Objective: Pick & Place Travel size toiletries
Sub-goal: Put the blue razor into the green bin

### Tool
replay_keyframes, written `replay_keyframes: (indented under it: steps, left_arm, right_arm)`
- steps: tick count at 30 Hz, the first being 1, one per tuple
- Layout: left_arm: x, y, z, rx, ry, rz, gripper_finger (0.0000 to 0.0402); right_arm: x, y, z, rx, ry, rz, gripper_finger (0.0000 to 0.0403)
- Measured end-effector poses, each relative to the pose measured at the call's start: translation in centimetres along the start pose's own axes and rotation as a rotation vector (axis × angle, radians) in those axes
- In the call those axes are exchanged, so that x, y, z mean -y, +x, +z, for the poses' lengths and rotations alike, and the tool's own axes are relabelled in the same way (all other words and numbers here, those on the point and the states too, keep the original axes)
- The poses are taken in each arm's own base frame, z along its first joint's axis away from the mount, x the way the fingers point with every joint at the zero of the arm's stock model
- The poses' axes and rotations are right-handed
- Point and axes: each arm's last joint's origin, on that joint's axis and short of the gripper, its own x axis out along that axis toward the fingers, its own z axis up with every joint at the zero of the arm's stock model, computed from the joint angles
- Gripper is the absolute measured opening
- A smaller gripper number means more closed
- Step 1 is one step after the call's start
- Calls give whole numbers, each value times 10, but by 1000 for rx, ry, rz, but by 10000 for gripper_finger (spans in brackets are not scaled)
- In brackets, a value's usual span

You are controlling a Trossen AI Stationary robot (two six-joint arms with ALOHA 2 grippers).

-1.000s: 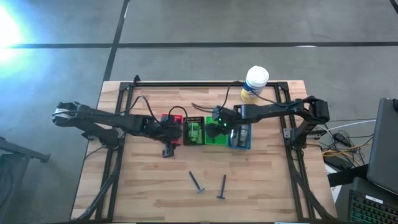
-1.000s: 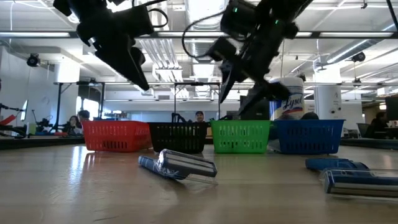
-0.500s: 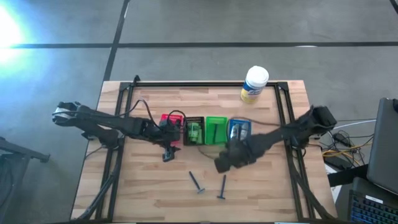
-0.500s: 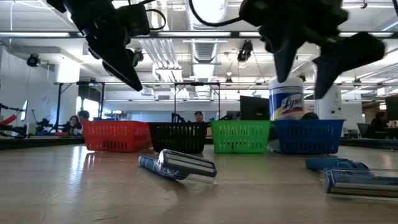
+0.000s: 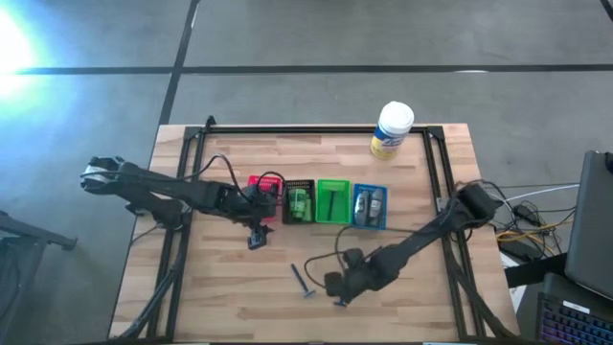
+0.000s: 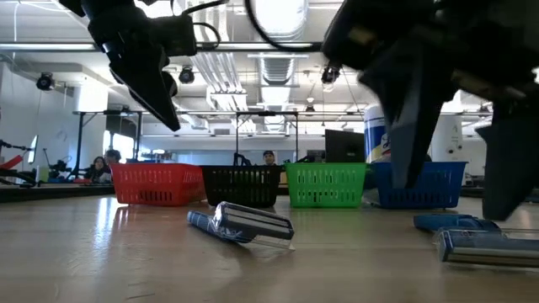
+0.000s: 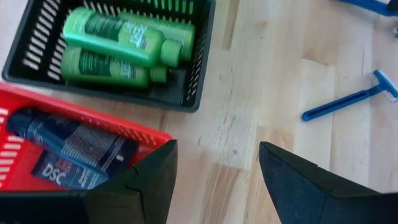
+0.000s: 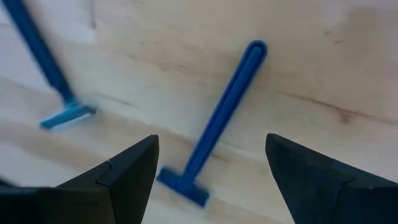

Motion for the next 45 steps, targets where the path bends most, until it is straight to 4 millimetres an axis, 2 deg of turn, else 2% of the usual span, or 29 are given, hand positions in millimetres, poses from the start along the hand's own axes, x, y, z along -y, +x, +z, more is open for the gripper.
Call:
replay_keyframes:
  steps: [4,8,15,21,26,28,31,35,38,42,45]
  left_arm:
    - [-1,0,-2,-18,5,6,229]
    - [-1,0,-3,-34,49,5,229]
    - [-1,0,-5,-52,199,0,229]
    - [-1,0,-5,-51,291,-3,229]
    - [-1,0,-5,-55,319,-3,229]
    - [-2,0,-7,-72,340,-4,229]
    - [-3,0,-9,-104,371,-9,229]
    - [-4,-1,-13,-138,386,-6,229]
    - [-4,-1,-14,-148,399,7,229]
    - [-6,-1,-15,-159,398,28,229]
    - [-8,-3,-14,-148,395,73,229]
  right_arm:
    - [-8,15,-3,23,39,-46,283]
    - [-21,24,-4,54,83,-110,256]
    - [-47,26,-15,76,118,-215,192]
    - [-52,32,-18,28,122,-262,126]
    - [-52,33,-18,-2,136,-279,54]
    - [-52,27,-17,14,132,-264,28]
    - [-57,13,-11,42,138,-217,27]
    - [-64,-13,10,93,122,-172,29]
    - [-65,-41,41,163,97,-167,29]
    - [-58,-77,104,237,79,-168,29]
    - [-47,-94,154,308,74,-153,29]
